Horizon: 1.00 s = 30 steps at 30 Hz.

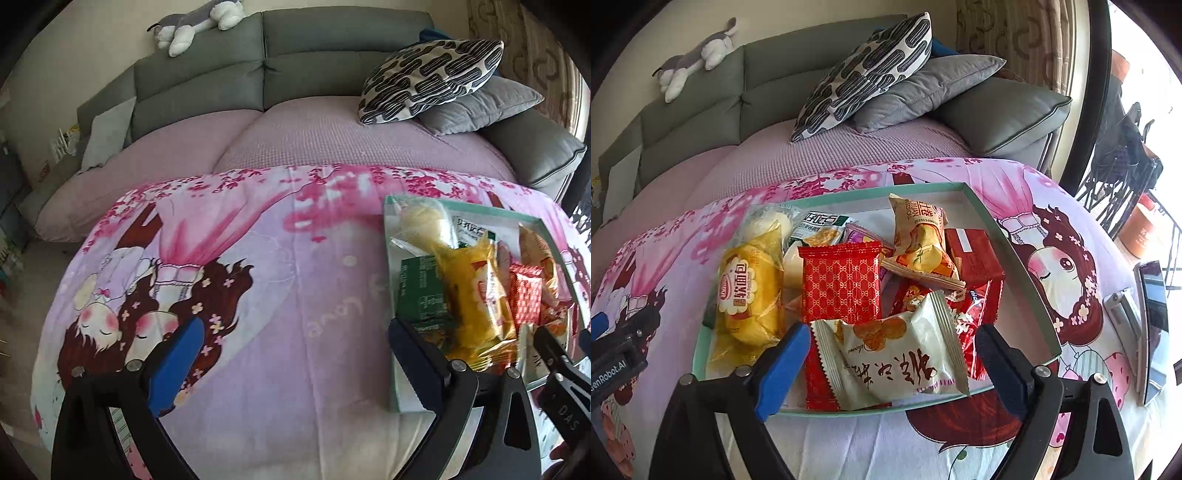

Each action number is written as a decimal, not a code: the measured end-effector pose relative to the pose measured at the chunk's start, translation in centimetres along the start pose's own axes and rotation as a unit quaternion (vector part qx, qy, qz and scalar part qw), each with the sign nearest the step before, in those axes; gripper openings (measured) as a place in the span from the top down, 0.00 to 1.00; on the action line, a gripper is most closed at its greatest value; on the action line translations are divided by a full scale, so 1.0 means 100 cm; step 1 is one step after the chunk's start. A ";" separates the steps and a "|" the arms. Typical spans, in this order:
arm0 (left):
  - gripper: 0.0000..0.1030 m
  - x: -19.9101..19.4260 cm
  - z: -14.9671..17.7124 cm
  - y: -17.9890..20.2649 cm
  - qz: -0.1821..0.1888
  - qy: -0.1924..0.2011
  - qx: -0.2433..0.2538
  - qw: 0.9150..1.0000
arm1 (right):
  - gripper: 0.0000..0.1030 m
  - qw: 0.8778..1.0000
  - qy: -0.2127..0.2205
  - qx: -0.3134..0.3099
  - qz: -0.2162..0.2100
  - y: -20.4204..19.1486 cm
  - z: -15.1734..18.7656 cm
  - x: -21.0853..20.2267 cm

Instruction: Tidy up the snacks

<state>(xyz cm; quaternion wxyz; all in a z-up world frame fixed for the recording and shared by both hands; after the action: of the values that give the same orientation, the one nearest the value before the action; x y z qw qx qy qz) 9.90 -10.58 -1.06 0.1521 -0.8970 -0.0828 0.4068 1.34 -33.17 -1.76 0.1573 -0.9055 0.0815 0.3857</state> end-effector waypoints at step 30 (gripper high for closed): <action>0.03 0.003 0.076 -0.049 -0.044 -0.057 0.001 0.997 | 0.00 0.999 -0.009 -0.044 -0.007 -0.035 0.056 -0.034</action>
<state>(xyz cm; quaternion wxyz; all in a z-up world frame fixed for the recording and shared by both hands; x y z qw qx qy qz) 4.28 -4.33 -4.34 0.1657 -0.8678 -0.1299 0.4500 -3.82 -27.85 -2.22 0.1205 -0.9084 0.0569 0.3963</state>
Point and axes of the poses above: each gripper's, at about its wrist camera, not at the fingertips, and x roughly the way its jaws point, y to its right, z to its underside, the point moved 7 cm from there along x, roughly the way its jaws point, and after that the axes turned 14 degrees about -z, right-handed, at the moved point
